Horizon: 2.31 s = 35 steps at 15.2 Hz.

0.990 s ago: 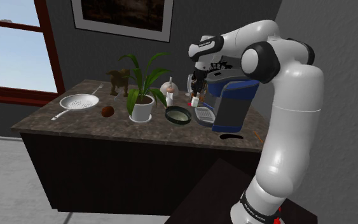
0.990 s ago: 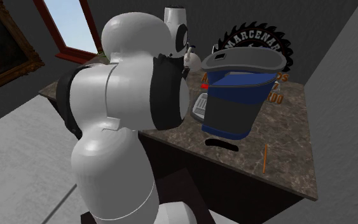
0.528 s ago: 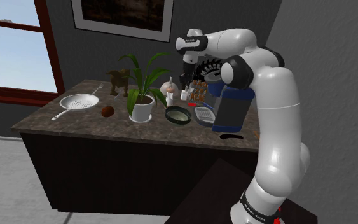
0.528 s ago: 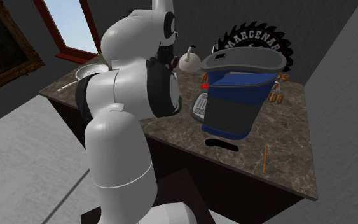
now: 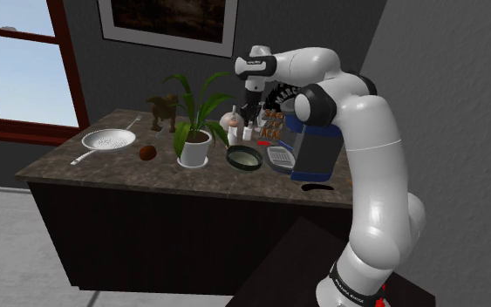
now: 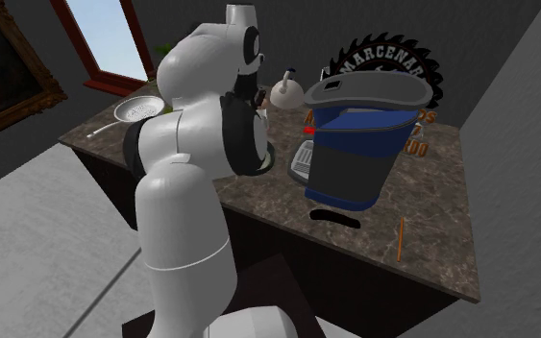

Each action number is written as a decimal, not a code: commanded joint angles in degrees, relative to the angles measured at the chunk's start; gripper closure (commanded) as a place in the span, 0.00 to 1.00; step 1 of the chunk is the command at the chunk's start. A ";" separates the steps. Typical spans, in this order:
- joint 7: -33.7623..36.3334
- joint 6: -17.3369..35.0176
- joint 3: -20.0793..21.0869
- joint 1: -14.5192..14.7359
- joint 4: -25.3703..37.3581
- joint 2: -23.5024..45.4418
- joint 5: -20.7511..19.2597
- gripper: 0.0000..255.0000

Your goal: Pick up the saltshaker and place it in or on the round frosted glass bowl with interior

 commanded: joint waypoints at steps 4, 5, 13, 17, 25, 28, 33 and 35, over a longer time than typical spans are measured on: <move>-0.25 3.83 0.13 0.51 -3.76 0.13 0.16 1.00; -0.31 4.54 0.16 0.57 -4.41 0.21 0.22 1.00; -0.86 9.96 0.52 0.89 -8.77 1.39 0.81 1.00; -0.97 10.99 0.61 0.91 -9.49 1.72 0.96 1.00; -0.97 10.98 0.61 0.91 -9.49 1.73 0.96 0.00; -0.97 10.98 0.61 0.91 -9.49 1.73 0.96 0.00; -0.35 4.53 0.18 0.50 -4.24 0.38 0.26 0.00; -0.35 4.54 0.18 0.50 -4.24 0.37 0.26 0.00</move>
